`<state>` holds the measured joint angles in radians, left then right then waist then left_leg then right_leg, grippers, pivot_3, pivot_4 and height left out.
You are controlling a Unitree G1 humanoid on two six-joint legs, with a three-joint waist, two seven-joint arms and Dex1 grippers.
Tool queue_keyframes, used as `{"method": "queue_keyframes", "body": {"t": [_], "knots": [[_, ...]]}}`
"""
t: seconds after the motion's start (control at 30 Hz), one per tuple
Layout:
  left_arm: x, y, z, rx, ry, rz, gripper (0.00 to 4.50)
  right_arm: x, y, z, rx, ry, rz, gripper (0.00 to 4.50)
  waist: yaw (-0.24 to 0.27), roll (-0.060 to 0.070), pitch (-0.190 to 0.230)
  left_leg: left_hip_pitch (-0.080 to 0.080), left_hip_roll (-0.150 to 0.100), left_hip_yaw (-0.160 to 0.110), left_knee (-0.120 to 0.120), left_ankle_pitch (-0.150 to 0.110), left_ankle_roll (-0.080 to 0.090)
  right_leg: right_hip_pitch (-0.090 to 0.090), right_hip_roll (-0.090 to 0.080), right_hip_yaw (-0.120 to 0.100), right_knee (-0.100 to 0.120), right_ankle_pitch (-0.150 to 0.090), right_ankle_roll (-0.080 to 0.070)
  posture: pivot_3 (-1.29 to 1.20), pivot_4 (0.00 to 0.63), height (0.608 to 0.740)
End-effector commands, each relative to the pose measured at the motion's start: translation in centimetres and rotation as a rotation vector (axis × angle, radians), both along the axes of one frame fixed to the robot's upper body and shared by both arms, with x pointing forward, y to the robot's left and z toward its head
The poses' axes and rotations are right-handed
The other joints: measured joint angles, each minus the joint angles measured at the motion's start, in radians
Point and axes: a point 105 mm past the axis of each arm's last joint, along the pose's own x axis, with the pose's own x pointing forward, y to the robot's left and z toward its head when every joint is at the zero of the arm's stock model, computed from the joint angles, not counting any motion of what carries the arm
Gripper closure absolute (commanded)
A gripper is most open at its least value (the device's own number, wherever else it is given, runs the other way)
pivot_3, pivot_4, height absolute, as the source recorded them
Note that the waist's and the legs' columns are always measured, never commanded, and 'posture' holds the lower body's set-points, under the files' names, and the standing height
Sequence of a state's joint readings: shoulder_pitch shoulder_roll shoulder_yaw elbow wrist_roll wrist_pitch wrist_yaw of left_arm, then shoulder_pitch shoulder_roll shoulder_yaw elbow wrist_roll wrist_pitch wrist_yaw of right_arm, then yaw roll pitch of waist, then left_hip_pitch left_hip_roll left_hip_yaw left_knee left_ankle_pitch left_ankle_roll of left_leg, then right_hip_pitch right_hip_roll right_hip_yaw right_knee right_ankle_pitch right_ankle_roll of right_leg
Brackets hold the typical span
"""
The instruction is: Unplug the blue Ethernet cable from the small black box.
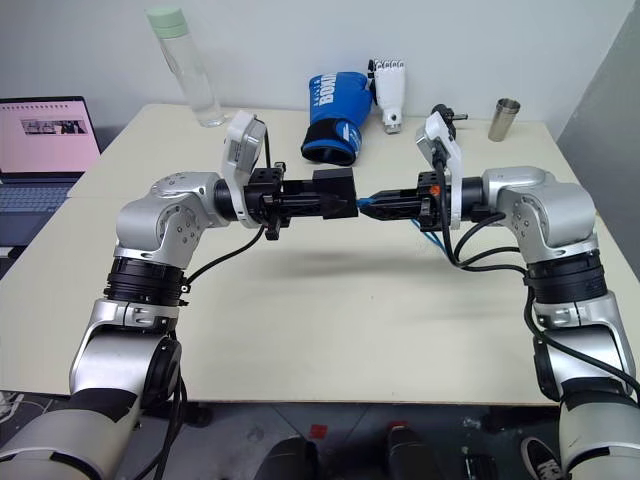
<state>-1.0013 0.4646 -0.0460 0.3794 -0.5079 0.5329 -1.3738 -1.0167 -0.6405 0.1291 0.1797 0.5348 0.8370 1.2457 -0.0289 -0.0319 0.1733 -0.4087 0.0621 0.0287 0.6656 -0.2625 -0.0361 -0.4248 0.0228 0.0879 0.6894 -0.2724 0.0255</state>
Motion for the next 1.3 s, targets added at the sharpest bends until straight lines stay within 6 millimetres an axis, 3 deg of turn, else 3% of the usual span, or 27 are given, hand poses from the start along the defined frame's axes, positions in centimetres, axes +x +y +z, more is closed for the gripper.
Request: {"method": "queue_keyframes", "body": {"t": [0.03,0.2,0.6,0.67,0.77,0.93,1.13,1.2,1.3], "knots": [[-0.4,1.3,1.4,0.001,-0.063,0.012,3.71,0.5,-5.0,0.5,-0.056,-0.021,-0.135,4.48,0.001,0.000,0.000,0.000,0.000,0.000,0.000,0.000,0.000,0.000,0.000,0.000,0.000,0.000,0.000,0.00,0.150,0.740],[-0.4,1.7,1.1,0.012,-0.058,0.018,3.71,0.4,-6.1,0.4,-0.071,-0.012,-0.161,4.48,-0.002,0.000,0.000,0.000,0.000,0.000,0.000,0.000,0.000,0.000,0.000,0.000,0.000,0.000,0.000,0.00,0.150,0.740],[-0.2,1.7,1.2,0.016,-0.063,0.015,3.71,0.7,-6.4,-0.5,-0.093,-0.037,-0.202,4.48,-0.003,0.000,0.000,-0.001,0.000,0.000,0.000,0.000,0.000,-0.001,0.000,0.001,0.000,0.000,0.000,0.00,0.150,0.740],[-0.2,1.8,1.2,0.015,-0.063,0.023,3.71,2.2,-7.2,-2.1,-0.169,-0.104,-0.316,4.48,-0.003,0.000,0.000,-0.001,0.000,0.000,0.000,0.000,0.000,-0.001,0.000,0.000,-0.001,0.000,0.000,0.00,0.150,0.740],[-0.3,1.9,0.9,0.011,-0.055,0.035,3.71,4.3,-8.6,-6.2,-0.292,-0.203,-0.502,4.48,-0.003,-0.001,-0.001,0.000,0.000,0.000,0.000,0.000,0.000,0.000,0.000,0.000,0.000,0.000,0.000,0.00,0.150,0.740],[-0.3,2.3,0.5,0.010,-0.045,0.058,3.71,3.9,-9.1,-11.1,-0.422,-0.322,-0.536,4.48,-0.003,0.000,0.000,-0.002,0.000,0.001,0.000,0.000,0.000,-0.001,0.000,0.001,0.001,0.000,0.000,0.00,0.150,0.740],[-0.4,2.4,0.4,0.008,-0.039,0.069,3.71,2.3,-8.7,-14.0,-0.445,-0.312,-0.509,4.48,-0.003,0.000,0.000,-0.002,0.000,0.000,0.002,0.000,0.000,-0.002,0.000,0.001,0.002,0.000,0.000,0.00,0.150,0.740],[-0.4,2.4,0.4,0.007,-0.039,0.070,3.71,1.9,-8.7,-14.4,-0.446,-0.292,-0.499,3.78,-0.003,0.000,0.000,-0.001,0.000,0.000,0.002,0.000,0.000,-0.001,0.000,0.001,0.002,0.000,0.000,0.00,0.150,0.740],[-0.4,2.3,0.4,0.004,-0.038,0.068,3.71,1.4,-8.8,-14.7,-0.449,-0.269,-0.482,3.14,-0.003,0.000,0.000,-0.001,0.000,0.000,0.002,0.000,0.000,-0.001,0.000,0.001,0.002,0.000,0.000,0.00,0.150,0.740]]}}
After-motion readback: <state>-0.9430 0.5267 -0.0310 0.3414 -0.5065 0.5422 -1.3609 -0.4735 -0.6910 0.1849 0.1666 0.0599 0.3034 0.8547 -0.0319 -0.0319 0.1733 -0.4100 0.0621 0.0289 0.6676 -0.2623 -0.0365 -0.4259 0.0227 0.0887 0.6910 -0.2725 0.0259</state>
